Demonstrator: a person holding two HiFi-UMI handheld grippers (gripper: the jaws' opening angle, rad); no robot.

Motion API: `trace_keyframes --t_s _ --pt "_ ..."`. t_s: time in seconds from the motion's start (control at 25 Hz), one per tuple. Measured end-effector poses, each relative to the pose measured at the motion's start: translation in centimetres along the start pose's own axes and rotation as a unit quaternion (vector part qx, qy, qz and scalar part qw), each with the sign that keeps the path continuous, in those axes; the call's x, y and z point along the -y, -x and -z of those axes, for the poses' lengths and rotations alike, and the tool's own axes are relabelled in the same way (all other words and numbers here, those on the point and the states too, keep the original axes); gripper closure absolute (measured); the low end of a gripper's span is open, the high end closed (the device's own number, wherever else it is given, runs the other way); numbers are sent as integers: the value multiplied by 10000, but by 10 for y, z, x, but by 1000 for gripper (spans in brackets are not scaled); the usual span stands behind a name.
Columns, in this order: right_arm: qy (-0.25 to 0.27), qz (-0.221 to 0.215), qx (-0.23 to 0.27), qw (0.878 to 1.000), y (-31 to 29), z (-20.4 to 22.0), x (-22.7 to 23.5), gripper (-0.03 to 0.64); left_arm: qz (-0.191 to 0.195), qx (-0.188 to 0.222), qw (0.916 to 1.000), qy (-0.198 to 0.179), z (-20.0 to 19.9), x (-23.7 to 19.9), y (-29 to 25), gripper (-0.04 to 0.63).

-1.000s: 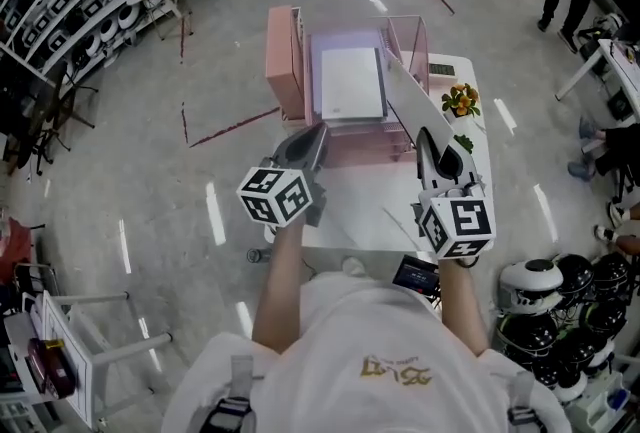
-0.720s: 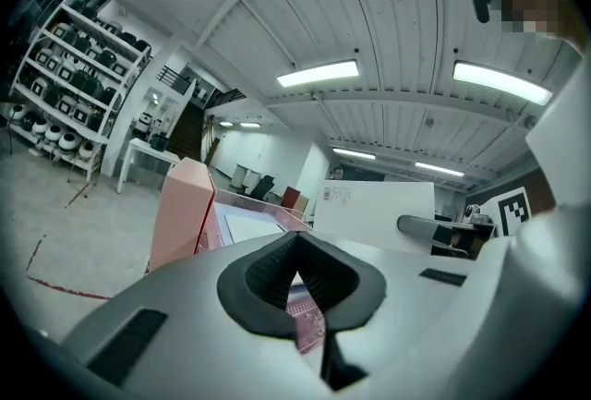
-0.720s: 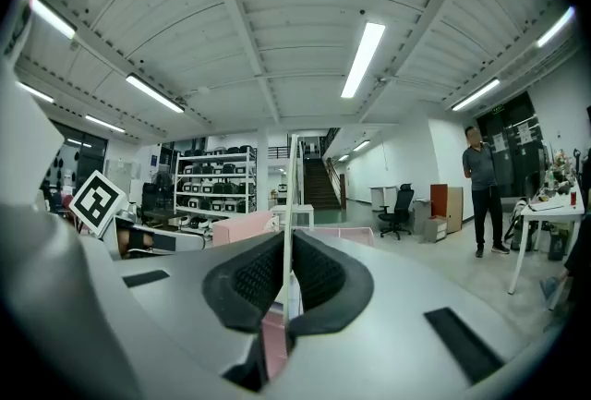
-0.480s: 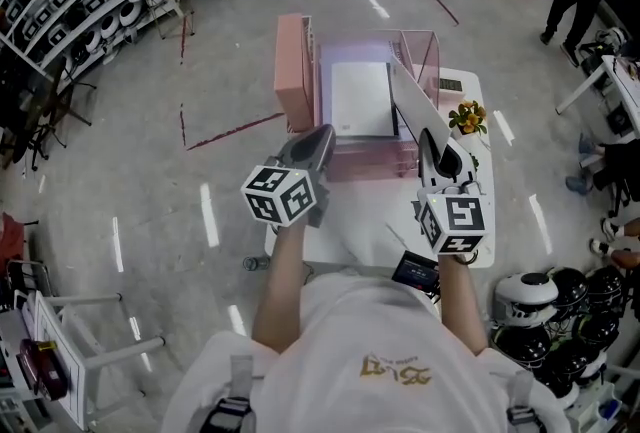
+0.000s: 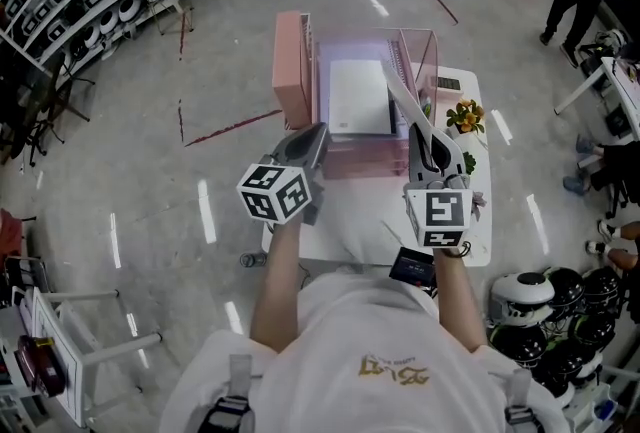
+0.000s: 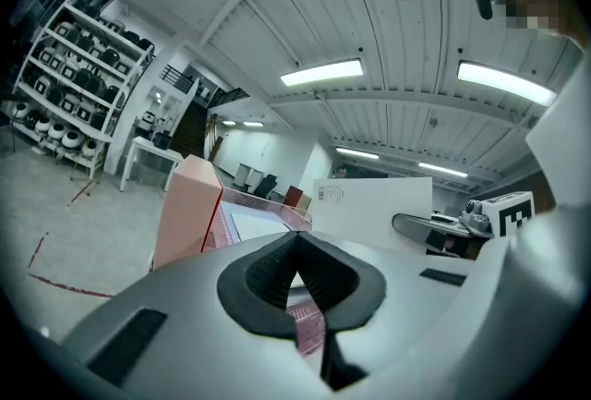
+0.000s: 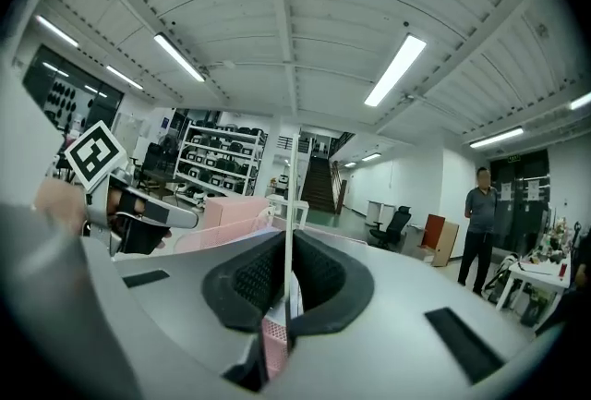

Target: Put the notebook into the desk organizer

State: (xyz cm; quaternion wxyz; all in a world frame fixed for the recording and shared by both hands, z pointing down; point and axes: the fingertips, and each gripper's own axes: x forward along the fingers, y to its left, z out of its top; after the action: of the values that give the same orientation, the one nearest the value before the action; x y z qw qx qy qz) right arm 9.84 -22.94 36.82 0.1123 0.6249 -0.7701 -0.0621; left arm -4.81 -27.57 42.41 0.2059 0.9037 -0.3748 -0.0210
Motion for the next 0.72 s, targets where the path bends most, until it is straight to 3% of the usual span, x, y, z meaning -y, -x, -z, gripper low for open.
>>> trace_keyframes --t_s 0.72 --pt "463 -413 -21 9981 -45 17 -13 597 -209 -18 9998 14 1 -16 -19 580"
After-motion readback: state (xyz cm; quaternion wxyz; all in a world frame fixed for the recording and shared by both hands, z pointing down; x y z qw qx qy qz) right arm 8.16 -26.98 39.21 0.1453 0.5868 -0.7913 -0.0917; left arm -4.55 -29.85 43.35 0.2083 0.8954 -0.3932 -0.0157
